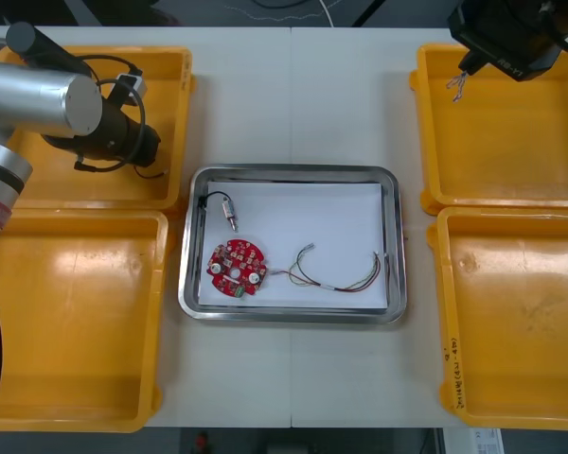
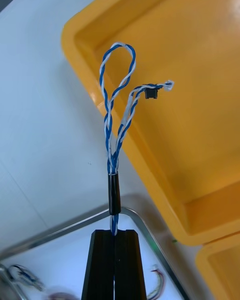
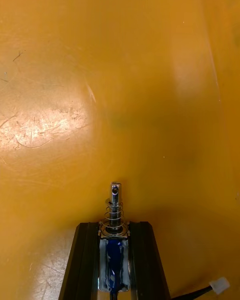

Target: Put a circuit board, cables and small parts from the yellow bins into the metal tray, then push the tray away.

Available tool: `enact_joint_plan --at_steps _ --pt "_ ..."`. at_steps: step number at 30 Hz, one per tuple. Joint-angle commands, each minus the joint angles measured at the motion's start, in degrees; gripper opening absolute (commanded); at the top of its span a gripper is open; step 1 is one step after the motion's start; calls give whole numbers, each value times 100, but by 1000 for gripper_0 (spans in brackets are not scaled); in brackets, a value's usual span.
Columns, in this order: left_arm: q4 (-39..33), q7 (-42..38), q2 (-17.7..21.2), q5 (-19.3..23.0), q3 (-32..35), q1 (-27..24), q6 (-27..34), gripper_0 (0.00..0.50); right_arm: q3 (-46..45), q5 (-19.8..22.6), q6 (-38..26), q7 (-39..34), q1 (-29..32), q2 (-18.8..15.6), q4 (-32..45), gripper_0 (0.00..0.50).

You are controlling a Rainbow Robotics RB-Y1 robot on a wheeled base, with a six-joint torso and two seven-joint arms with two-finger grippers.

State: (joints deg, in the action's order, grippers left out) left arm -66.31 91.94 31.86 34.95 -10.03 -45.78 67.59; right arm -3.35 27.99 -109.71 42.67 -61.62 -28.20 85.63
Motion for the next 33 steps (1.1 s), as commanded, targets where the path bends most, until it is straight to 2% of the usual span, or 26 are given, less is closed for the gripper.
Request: enact_joint_plan --at_steps 1,8,14,21,27,33 --pt "-119 254 -22 74 54 183 17 0 546 260 -29 611 142 -239 587 0" --pt "-664 254 40 -5 669 174 914 0 1038 989 -29 1798 396 -388 1483 0" --pt "-1138 228 101 -93 1214 183 1722 0 1416 1341 -29 2844 625 -424 2169 0" --pt "-1683 140 154 -260 1565 174 2549 0 1978 1359 46 4250 818 -450 2547 0" --pt "-2369 -36 154 -744 1671 174 3427 0 2453 1315 881 5296 1161 -406 2600 0" --pt "-2826 -220 110 -928 1732 174 4175 0 2972 1007 1707 6043 1416 -388 2600 0"
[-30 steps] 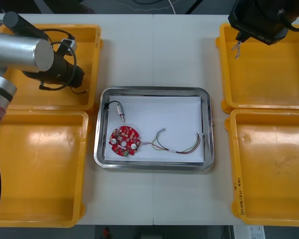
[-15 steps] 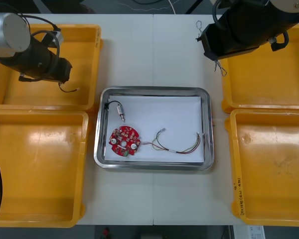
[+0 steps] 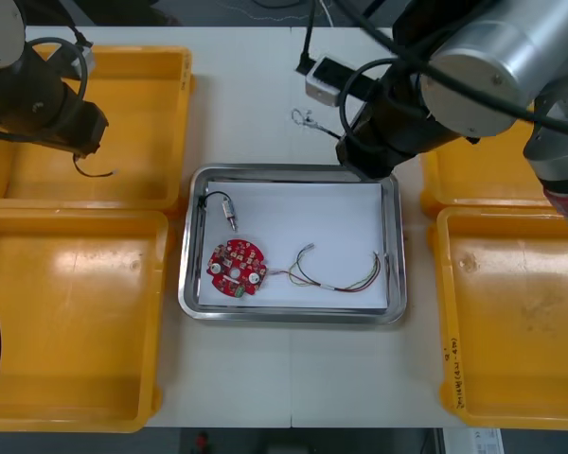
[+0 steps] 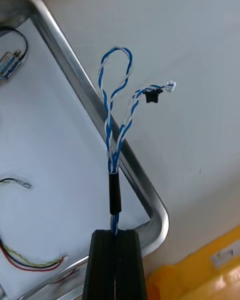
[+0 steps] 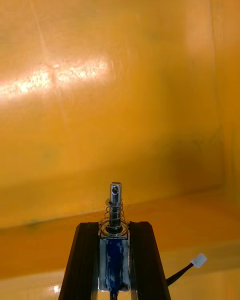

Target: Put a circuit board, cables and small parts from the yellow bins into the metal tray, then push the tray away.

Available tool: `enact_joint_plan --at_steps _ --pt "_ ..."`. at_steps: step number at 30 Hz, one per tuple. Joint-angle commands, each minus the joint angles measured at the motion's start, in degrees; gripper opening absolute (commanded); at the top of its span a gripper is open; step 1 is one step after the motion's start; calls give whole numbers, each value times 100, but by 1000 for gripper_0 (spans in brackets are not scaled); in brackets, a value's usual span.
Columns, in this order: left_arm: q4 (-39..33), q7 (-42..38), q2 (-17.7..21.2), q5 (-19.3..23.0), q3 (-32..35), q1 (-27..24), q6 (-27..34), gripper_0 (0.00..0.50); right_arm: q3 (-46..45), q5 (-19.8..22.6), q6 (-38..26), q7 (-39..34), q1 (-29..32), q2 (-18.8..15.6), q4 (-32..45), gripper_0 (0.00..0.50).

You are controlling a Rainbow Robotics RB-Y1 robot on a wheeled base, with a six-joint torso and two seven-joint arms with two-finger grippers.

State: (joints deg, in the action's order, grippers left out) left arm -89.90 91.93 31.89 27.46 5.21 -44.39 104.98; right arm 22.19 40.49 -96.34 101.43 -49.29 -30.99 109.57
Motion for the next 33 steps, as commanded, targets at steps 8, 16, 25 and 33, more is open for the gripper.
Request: enact_joint_plan --at_steps 8,16,25,33 --pt "-960 -475 -174 -487 209 36 502 0 1024 -727 599 958 403 -109 21 0" --pt "-1206 -1108 -491 -557 209 44 502 0 1639 -1157 1117 1257 403 -65 -595 0" --pt "-1250 -1336 -544 -496 182 44 502 0 2157 -1254 1504 1327 412 -83 -1052 0" --pt "-1250 -1380 -544 -496 182 44 502 1 2254 -1315 1504 1362 403 -57 -1025 361"
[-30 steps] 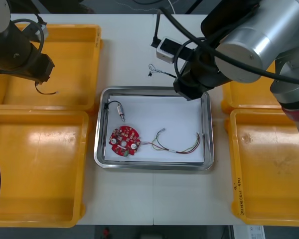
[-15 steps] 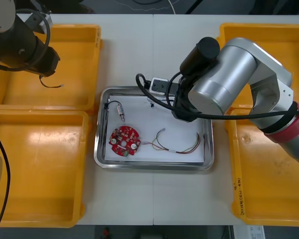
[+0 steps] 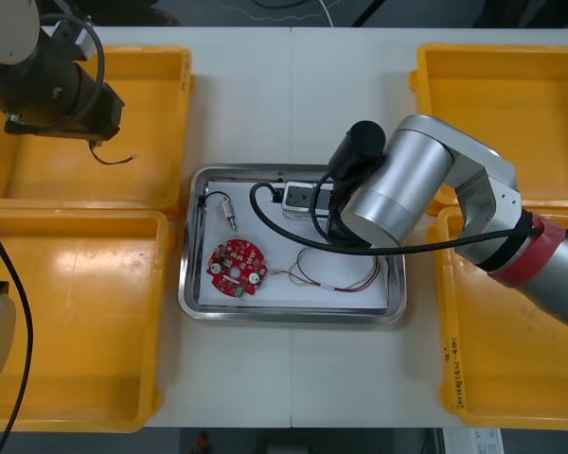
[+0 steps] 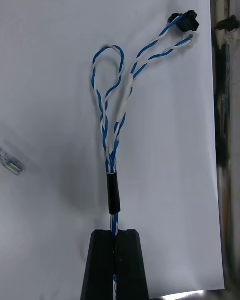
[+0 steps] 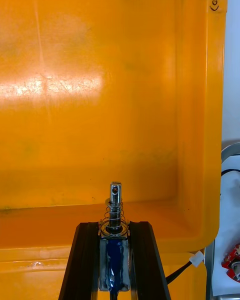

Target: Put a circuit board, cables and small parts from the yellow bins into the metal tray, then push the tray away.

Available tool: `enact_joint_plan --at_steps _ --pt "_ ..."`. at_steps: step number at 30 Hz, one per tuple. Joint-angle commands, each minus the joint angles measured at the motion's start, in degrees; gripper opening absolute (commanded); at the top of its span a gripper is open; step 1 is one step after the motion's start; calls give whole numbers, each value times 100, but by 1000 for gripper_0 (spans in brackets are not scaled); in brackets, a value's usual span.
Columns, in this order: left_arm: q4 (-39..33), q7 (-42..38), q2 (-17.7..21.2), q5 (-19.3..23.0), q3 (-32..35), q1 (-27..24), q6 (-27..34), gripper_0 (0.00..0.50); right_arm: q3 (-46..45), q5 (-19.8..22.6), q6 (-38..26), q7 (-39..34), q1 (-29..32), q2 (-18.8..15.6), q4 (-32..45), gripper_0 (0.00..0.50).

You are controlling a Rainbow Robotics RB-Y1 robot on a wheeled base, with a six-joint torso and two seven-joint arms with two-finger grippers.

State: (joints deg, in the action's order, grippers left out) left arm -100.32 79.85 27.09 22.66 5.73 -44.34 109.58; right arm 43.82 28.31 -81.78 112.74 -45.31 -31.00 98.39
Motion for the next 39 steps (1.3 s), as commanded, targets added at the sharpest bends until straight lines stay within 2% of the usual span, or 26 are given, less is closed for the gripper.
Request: enact_joint_plan --at_steps 1,2,3,4,15,21,27,31,36,39 --pt "-207 -172 -64 -16 130 49 42 1 92 -115 48 231 5 -38 119 419" --pt "-207 -172 -64 -16 130 40 42 0 92 -142 39 222 5 -38 145 438" --pt "-207 -172 -64 -7 130 40 42 3 92 -203 39 231 5 -38 207 484" --pt "-207 -172 -64 -7 130 49 42 3 92 -256 39 231 5 -29 277 500" --pt "-233 -198 -64 -7 130 49 42 0 65 -353 -224 258 5 -20 611 500" --pt "-242 -224 -55 19 130 40 42 0 -260 -388 -989 231 31 85 998 500" --pt "-269 -260 -55 55 130 49 42 1 -866 -432 -1938 214 277 112 1798 500" --pt "-304 -339 -64 72 42 49 42 2 -1280 -300 -2729 170 479 68 2395 500" --pt "-374 -479 -73 107 -151 49 42 2 -1763 -142 -2822 73 743 -117 3107 500" --pt "-453 -761 -125 186 -336 40 42 1 -2334 95 -2822 29 1042 -293 3591 500"
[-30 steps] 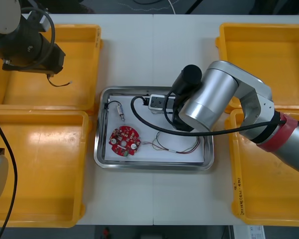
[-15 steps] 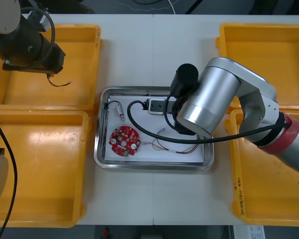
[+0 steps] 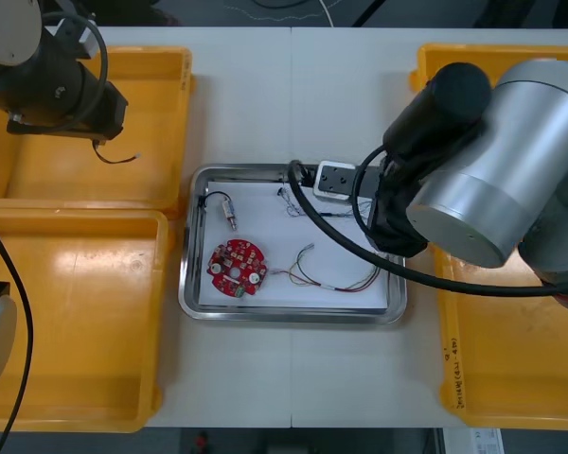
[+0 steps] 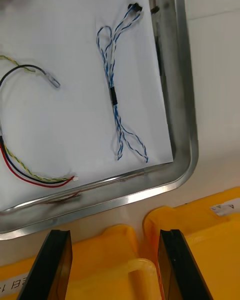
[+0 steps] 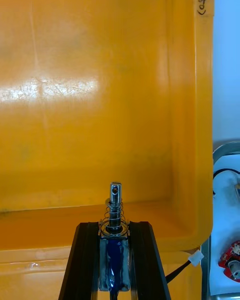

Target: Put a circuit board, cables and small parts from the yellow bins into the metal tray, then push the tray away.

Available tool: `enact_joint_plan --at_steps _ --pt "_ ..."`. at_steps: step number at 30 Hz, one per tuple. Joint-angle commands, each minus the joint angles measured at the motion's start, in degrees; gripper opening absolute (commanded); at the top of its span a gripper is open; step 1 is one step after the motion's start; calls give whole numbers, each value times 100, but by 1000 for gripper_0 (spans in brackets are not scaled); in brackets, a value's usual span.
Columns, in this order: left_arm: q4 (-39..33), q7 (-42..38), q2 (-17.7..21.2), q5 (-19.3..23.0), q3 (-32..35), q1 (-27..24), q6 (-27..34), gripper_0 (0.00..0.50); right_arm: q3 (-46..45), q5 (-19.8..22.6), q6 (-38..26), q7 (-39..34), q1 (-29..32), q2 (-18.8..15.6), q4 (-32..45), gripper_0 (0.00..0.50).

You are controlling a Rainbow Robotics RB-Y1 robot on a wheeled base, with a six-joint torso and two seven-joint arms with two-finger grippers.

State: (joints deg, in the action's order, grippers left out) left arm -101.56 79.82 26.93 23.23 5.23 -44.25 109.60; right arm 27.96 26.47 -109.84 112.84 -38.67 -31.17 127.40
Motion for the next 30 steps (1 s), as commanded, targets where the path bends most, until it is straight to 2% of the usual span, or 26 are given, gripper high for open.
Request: enact_joint_plan --at_steps 1,6,10,15,22,30 --pt "-347 -819 -126 138 -320 40 40 1 -871 367 -16 1 457 -320 734 500" --pt "-567 -1214 -328 190 -698 31 40 1 -2013 1079 -16 -122 1134 -707 1033 500" --pt "-673 -1460 -513 190 -1006 31 40 2 -2796 1413 -16 -227 1556 -900 1094 500" --pt "-681 -1944 -777 111 -1604 31 40 1 -3710 1826 -16 -1054 2057 -1093 1094 500" --pt "-532 -2304 -1058 -64 -2280 31 -106 2 -4430 1677 -16 -2012 2382 -1146 1094 500" --pt "39 -2383 -1251 -310 -2843 31 -853 4 -4984 1369 -16 -2926 3120 -1199 1015 500"
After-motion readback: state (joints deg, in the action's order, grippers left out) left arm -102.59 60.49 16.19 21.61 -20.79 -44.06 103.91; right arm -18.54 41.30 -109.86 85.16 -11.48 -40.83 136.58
